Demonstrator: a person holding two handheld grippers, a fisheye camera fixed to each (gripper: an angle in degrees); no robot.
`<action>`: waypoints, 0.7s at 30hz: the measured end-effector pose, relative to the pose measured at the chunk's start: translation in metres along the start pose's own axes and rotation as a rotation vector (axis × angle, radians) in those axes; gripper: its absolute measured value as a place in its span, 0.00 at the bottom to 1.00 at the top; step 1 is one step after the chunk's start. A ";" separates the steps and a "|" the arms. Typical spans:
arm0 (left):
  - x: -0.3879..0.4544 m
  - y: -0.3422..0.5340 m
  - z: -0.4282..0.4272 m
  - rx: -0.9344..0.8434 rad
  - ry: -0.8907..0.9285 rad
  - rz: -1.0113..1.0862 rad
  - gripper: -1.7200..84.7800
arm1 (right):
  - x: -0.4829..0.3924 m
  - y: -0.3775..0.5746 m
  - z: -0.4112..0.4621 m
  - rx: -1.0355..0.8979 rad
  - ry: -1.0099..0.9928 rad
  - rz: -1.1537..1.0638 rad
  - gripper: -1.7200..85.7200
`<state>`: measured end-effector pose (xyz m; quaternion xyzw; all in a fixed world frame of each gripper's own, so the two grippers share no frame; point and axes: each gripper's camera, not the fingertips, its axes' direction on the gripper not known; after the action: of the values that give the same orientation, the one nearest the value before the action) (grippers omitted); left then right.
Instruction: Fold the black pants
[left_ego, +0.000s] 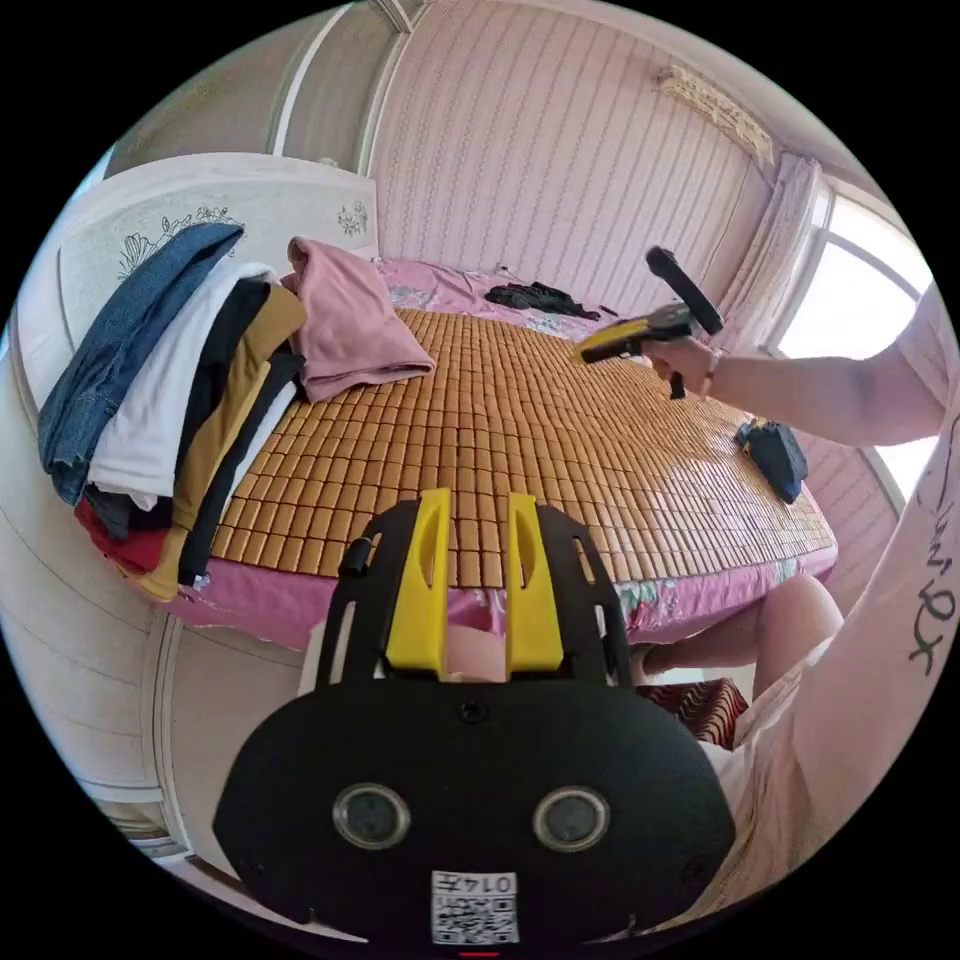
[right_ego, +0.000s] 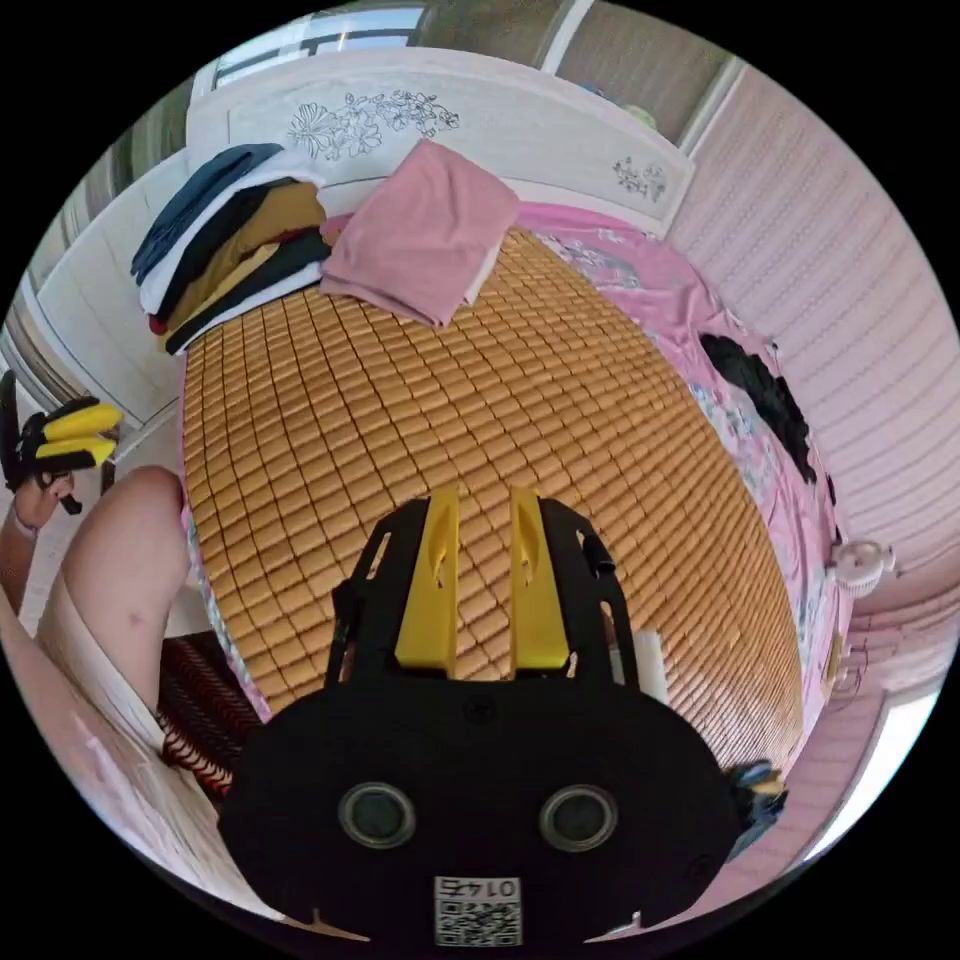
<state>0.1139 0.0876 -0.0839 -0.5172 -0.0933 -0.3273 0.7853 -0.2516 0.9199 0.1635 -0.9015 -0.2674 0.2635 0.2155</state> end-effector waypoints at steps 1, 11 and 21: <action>0.019 0.003 -0.004 0.008 0.009 0.032 0.11 | 0.002 0.035 -0.008 -0.026 -0.002 0.048 0.11; 0.205 -0.061 0.005 0.123 0.288 0.398 0.11 | -0.055 0.452 -0.193 0.150 0.381 0.867 0.04; 0.445 -0.161 0.105 -0.001 0.533 0.726 0.12 | -0.028 0.590 -0.154 0.290 0.366 1.066 0.11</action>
<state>0.3780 -0.0468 0.3005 -0.4144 0.2999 -0.1523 0.8457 0.0366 0.4149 -0.0204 -0.9038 0.3035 0.2096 0.2169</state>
